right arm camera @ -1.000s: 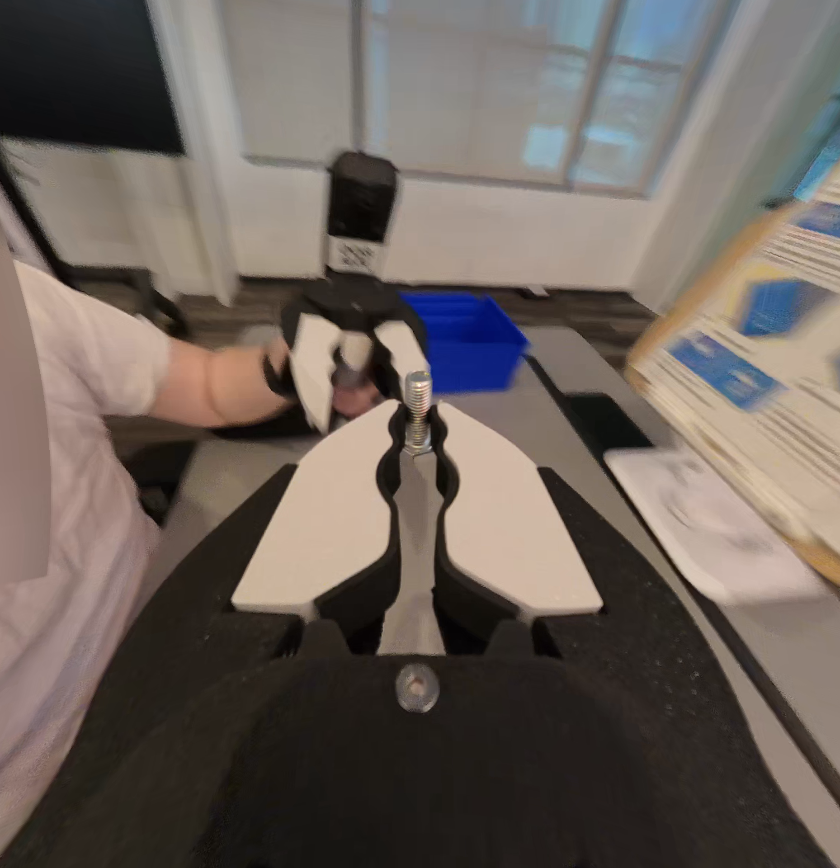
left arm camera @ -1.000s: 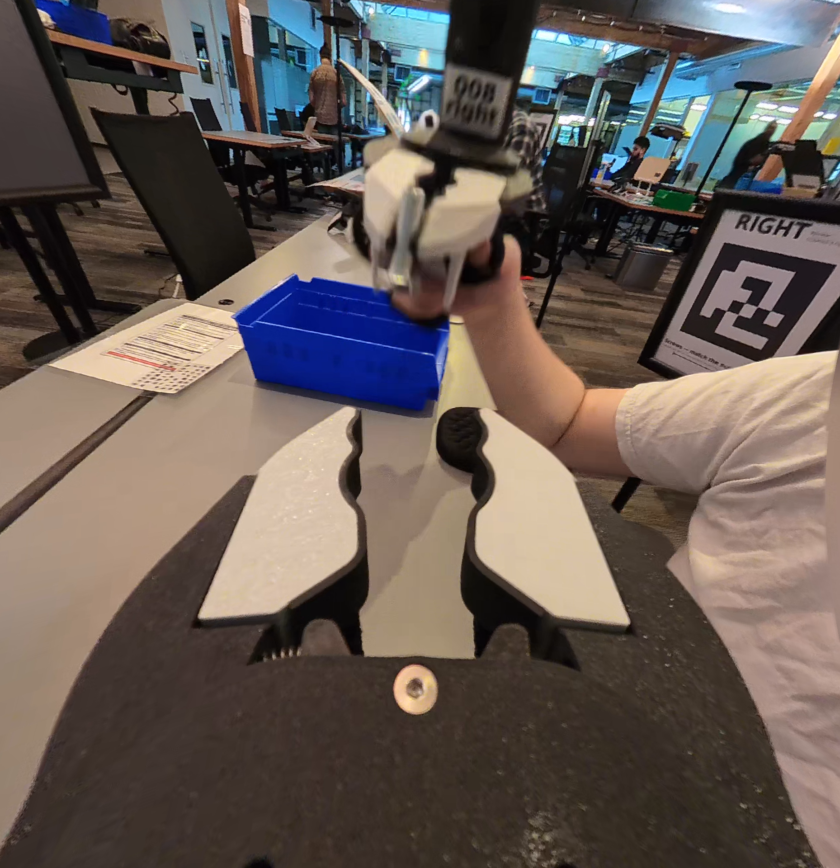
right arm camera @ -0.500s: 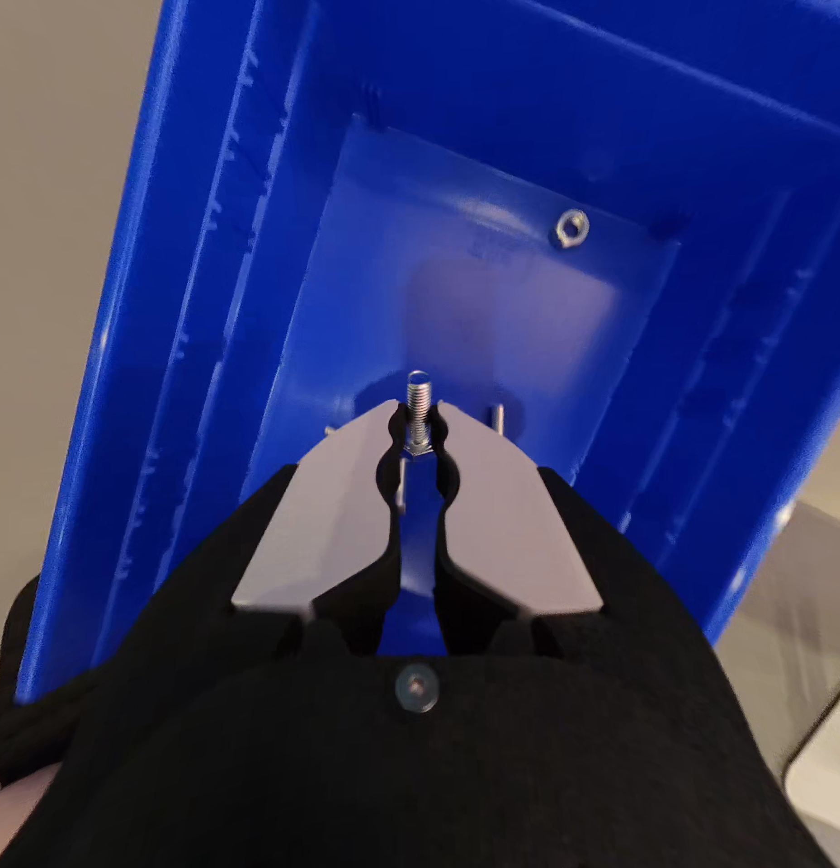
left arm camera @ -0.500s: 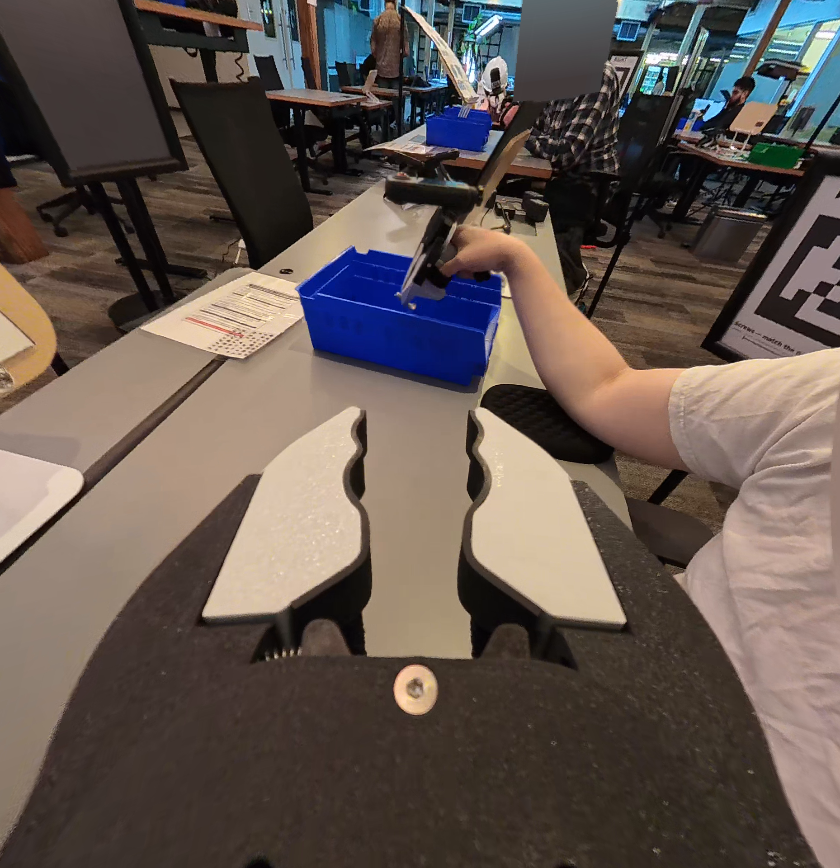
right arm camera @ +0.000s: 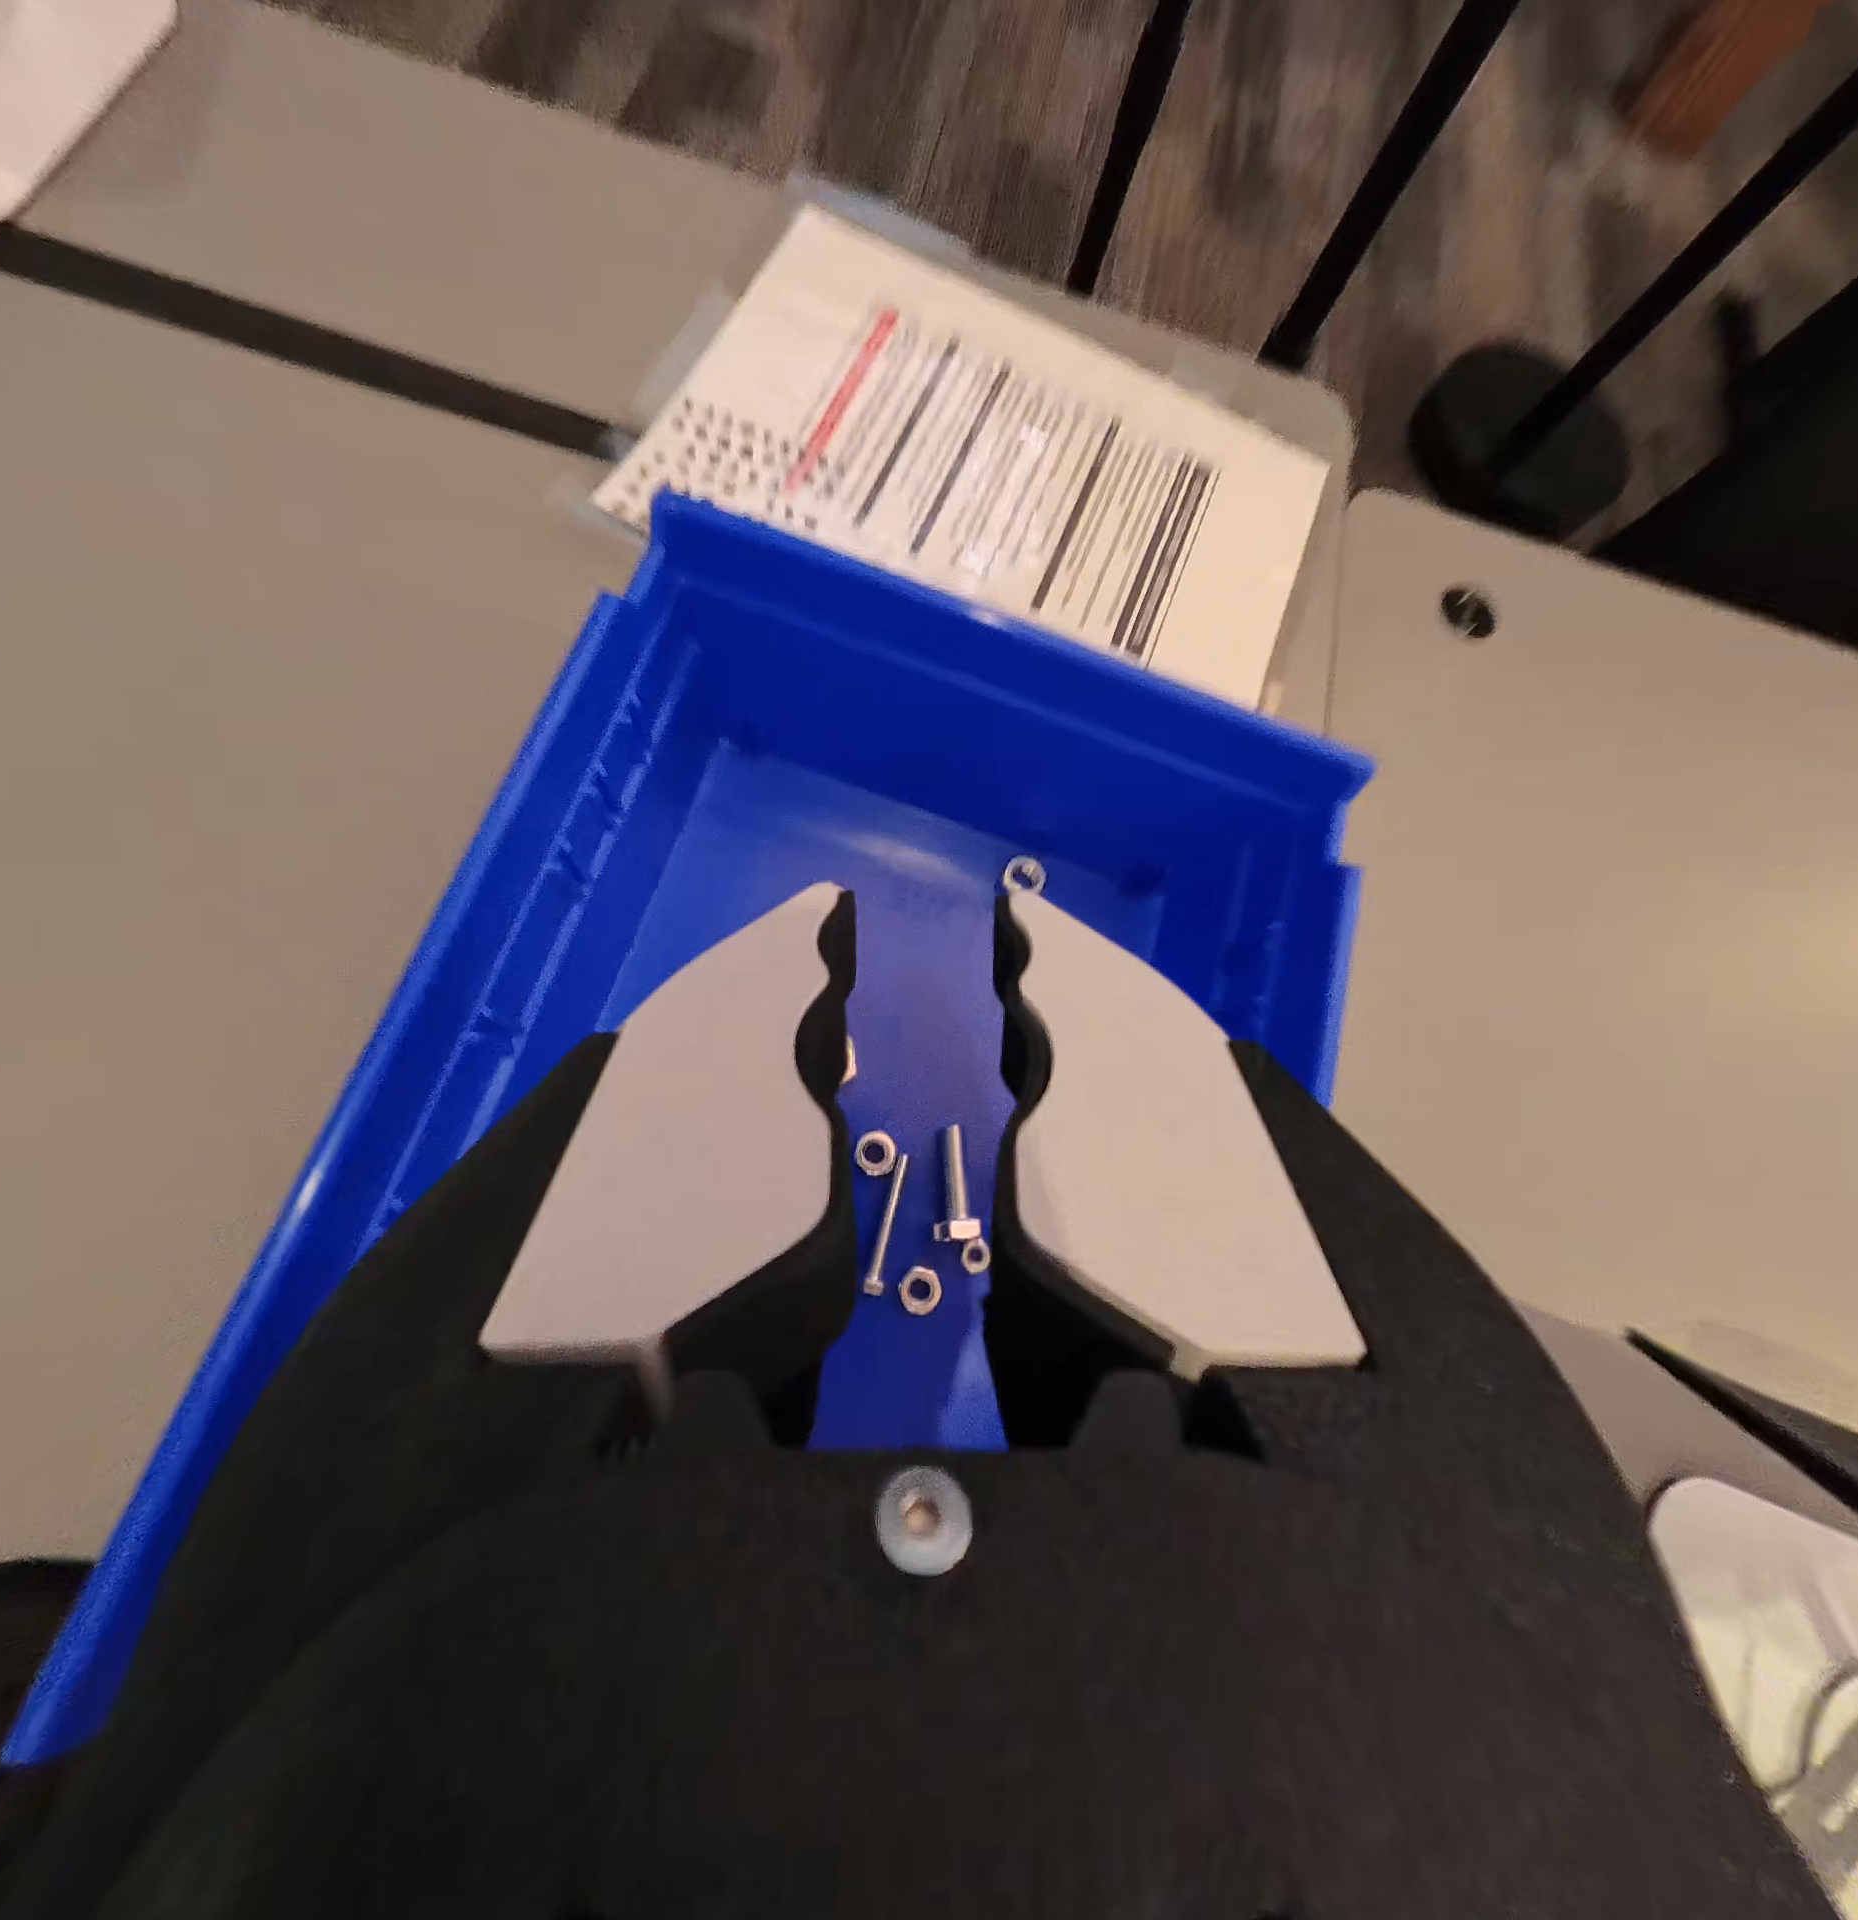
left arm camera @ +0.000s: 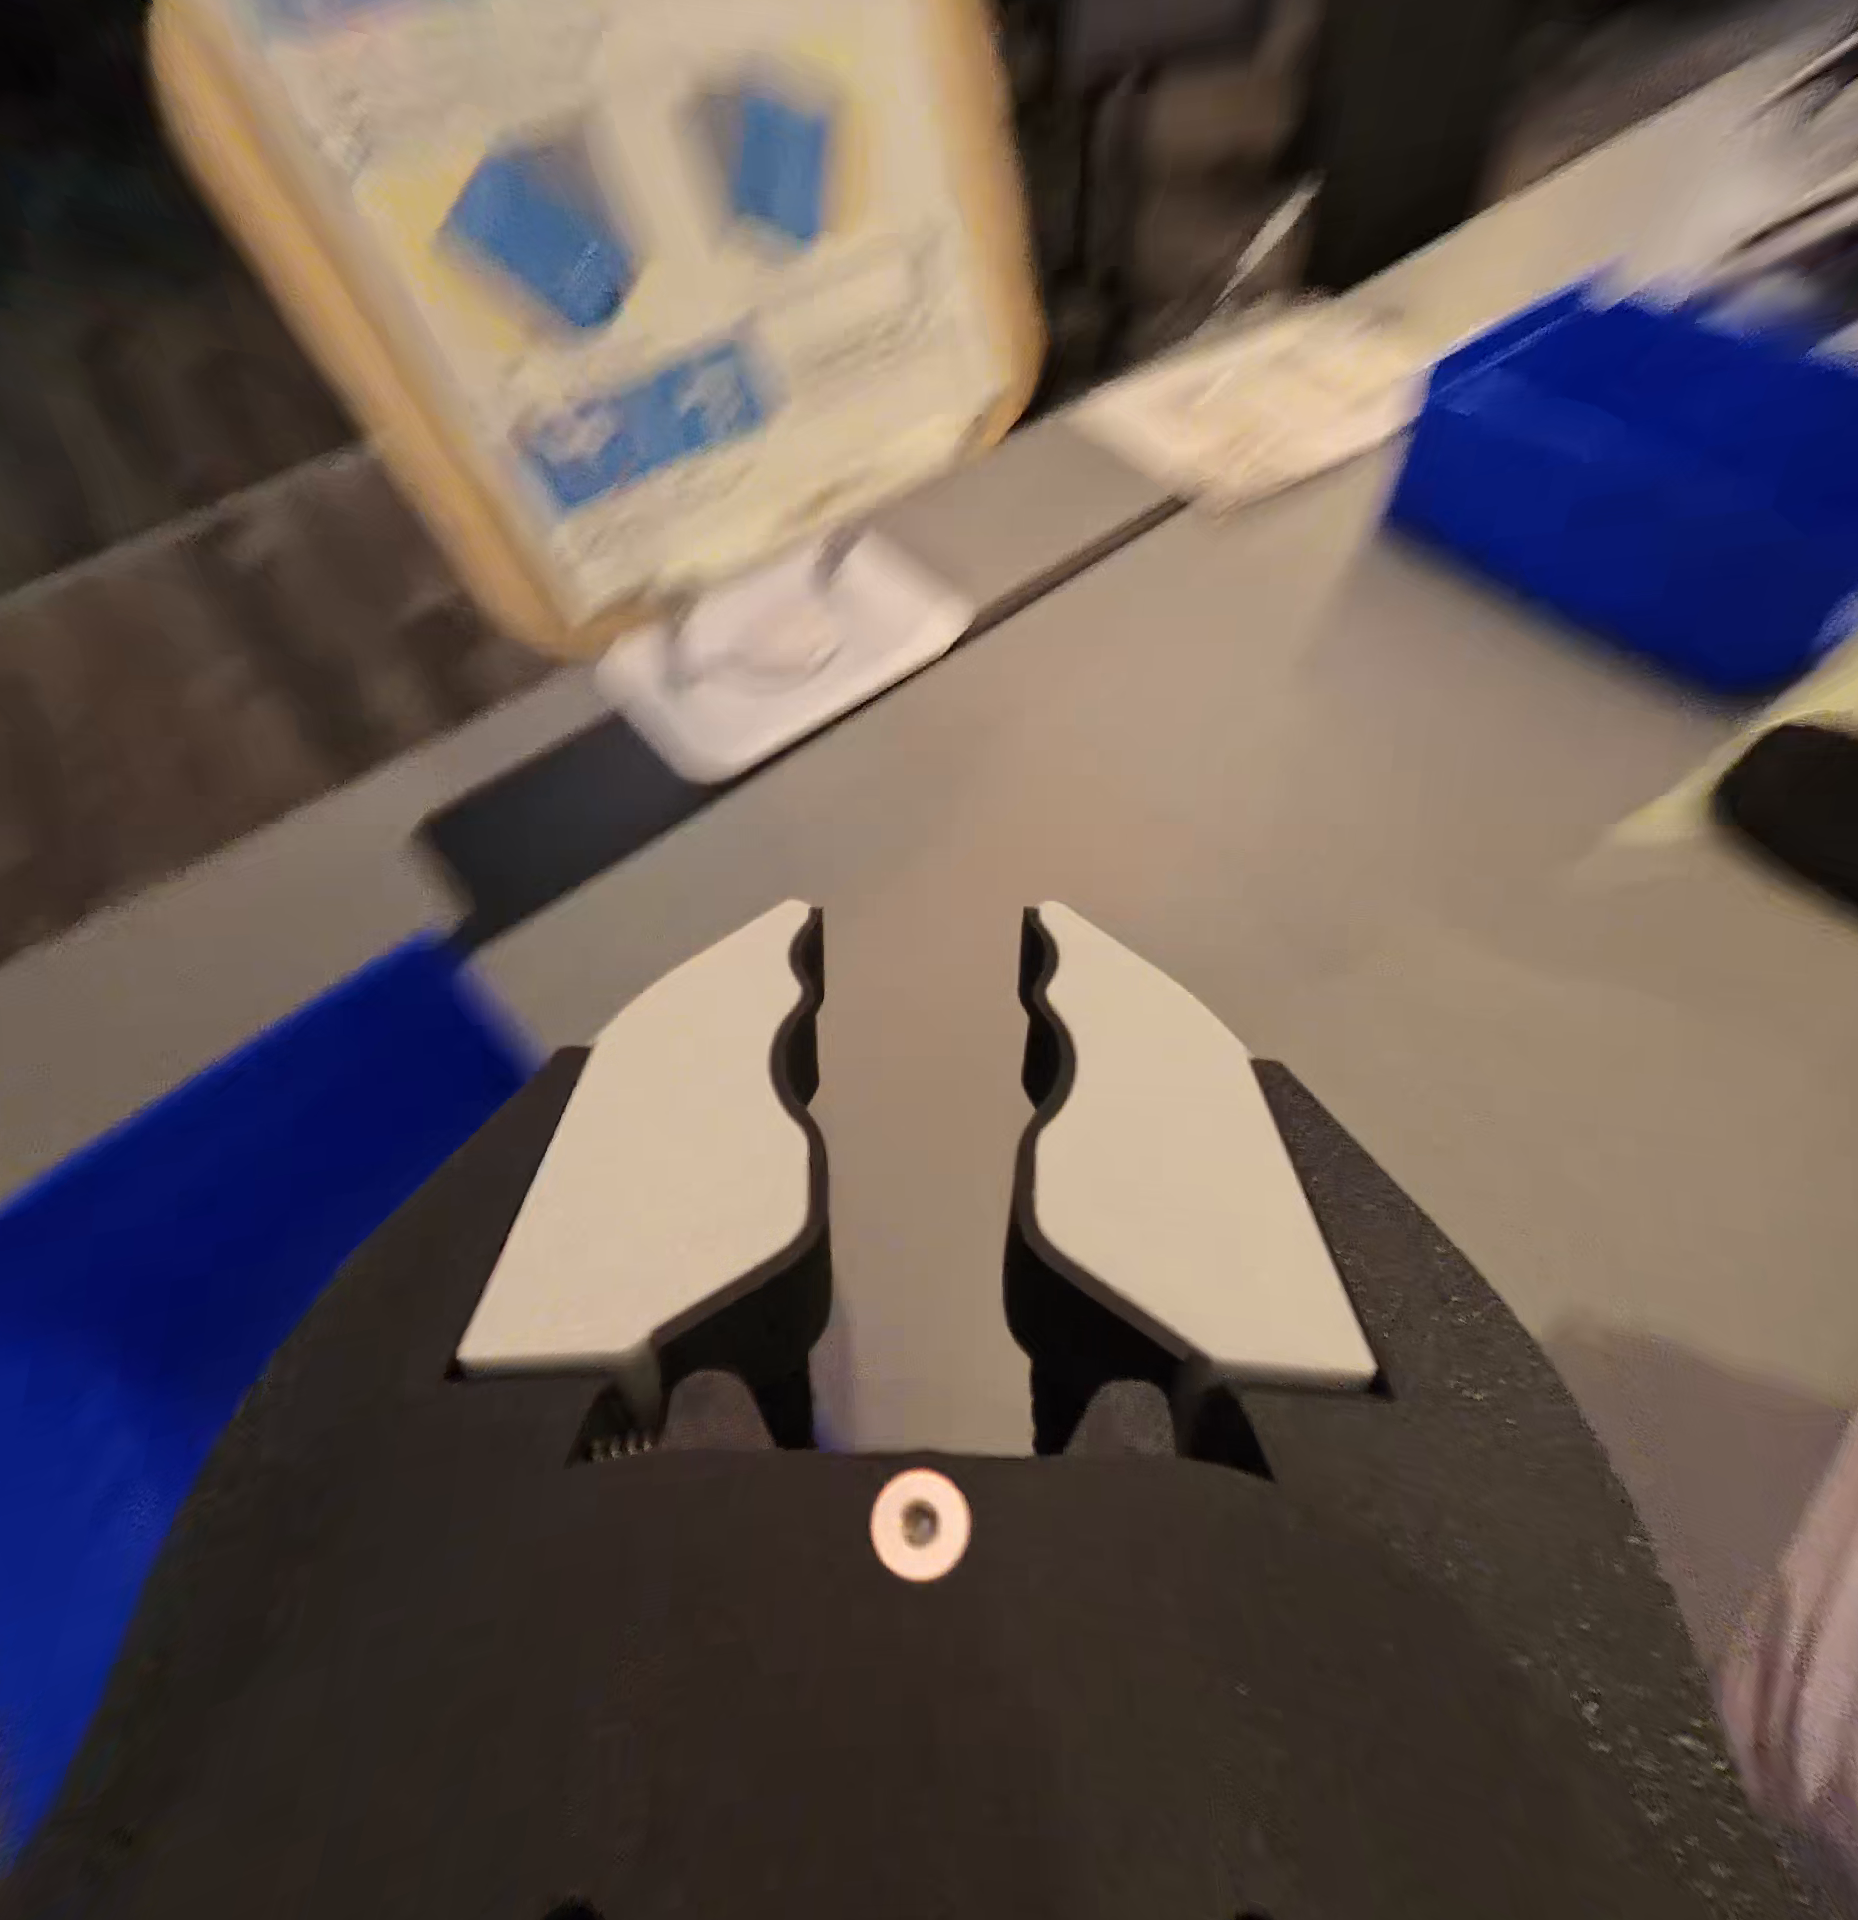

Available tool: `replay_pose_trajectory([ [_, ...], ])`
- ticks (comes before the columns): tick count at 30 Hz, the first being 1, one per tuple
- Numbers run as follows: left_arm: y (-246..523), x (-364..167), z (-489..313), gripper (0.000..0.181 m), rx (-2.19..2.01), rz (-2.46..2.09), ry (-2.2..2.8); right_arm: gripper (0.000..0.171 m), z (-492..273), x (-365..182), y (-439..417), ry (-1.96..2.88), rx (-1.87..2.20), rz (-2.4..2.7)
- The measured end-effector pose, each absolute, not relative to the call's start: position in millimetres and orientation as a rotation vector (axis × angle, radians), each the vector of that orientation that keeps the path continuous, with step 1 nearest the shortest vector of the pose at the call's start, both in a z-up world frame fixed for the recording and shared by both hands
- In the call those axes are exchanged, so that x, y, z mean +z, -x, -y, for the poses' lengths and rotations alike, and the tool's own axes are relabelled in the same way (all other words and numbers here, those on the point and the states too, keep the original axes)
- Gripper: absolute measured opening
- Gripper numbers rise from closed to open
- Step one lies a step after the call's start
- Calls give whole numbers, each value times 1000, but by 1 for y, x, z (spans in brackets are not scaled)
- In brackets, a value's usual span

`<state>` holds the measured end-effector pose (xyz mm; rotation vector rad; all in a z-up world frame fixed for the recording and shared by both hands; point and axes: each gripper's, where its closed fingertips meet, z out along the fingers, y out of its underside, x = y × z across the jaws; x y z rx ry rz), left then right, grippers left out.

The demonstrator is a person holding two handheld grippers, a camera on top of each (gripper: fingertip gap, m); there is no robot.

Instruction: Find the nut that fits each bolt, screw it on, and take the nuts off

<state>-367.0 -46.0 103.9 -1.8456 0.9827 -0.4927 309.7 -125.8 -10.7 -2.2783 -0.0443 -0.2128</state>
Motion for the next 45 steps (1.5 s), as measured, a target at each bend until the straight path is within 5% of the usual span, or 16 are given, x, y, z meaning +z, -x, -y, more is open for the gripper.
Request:
replay_pose_trajectory([
  [6, 502, 20, -1, 23, -144, -829, 2268, 24, 110, 46, -258, 2071, -207, 142],
  [15, 532, -92, -18, 21, -351, -449, 2845, 24, 89, 60, -156, 2050, -245, 418],
  [18, 532, -112, -29, 7, -237, -387, 2913, 25, 87, 50, -142, 2089, -294, 497],
  [30, 516, -146, -25, 34, -354, -361, 3042, 26, 85, 45, -103, 2132, -341, 546],
  [36, 519, -149, -29, 25, -266, -423, 3046, 25, 73, 69, -77, 2093, -329, 558],
  [38, 518, -151, -30, 7, -227, -484, 3040, 24, 72, 77, -66, 2061, -336, 579],
  [45, 526, -128, -35, 5, -458, -471, 2890, 24, 75, 71, -56, 2068, -356, 673],
])
